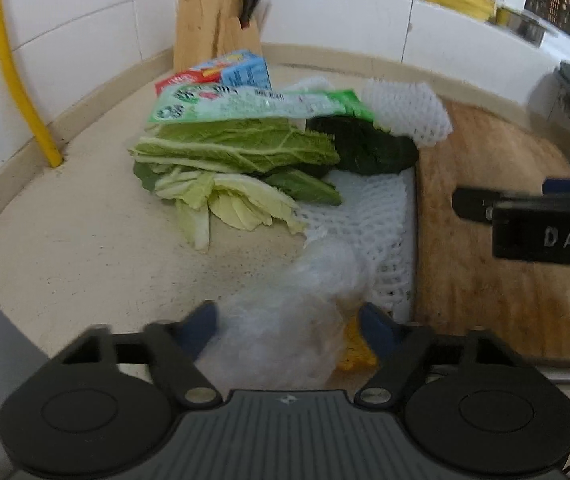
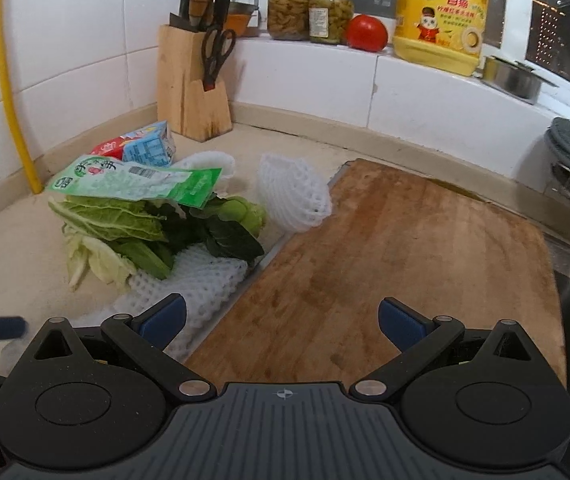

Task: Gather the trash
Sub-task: 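Close the left gripper on the clear plastic bag, then grasp the green snack packet with the right gripper while the left holds the bag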

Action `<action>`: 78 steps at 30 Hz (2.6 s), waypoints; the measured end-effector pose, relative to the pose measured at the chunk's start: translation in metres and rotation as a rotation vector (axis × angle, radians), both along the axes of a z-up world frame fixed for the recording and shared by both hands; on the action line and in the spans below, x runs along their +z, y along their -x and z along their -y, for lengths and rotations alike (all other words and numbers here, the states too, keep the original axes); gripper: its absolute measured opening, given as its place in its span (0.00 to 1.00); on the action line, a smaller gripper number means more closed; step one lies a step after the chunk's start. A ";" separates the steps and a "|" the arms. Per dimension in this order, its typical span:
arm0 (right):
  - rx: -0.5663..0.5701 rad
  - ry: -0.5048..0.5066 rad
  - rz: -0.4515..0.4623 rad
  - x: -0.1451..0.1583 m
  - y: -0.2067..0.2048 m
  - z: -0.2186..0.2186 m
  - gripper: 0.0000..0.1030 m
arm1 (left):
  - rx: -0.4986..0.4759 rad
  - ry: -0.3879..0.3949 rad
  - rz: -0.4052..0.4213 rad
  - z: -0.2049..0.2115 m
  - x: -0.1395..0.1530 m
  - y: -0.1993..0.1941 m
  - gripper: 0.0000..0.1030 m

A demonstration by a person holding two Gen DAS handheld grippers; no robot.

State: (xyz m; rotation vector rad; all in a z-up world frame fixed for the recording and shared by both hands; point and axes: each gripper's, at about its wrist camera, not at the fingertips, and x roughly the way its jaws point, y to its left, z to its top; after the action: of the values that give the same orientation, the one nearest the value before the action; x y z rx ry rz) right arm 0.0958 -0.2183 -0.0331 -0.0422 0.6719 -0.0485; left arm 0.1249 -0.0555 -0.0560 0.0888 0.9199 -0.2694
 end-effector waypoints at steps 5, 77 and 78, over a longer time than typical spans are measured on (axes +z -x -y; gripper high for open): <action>0.048 -0.020 -0.005 -0.001 -0.015 0.001 1.00 | 0.017 -0.001 -0.032 0.000 -0.005 -0.013 0.53; 0.864 -0.136 -0.422 0.009 -0.147 -0.066 0.67 | 0.212 0.277 -0.006 -0.077 0.010 -0.040 0.40; 0.846 -0.121 -0.408 0.009 -0.147 -0.067 0.67 | 0.216 0.277 -0.004 -0.078 0.010 -0.039 0.40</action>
State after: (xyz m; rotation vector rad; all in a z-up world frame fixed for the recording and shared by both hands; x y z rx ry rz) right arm 0.2430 -0.1513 -0.0239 -0.2211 1.0172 0.8336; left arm 0.1642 0.0227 -0.0459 -0.2656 0.8799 -0.1935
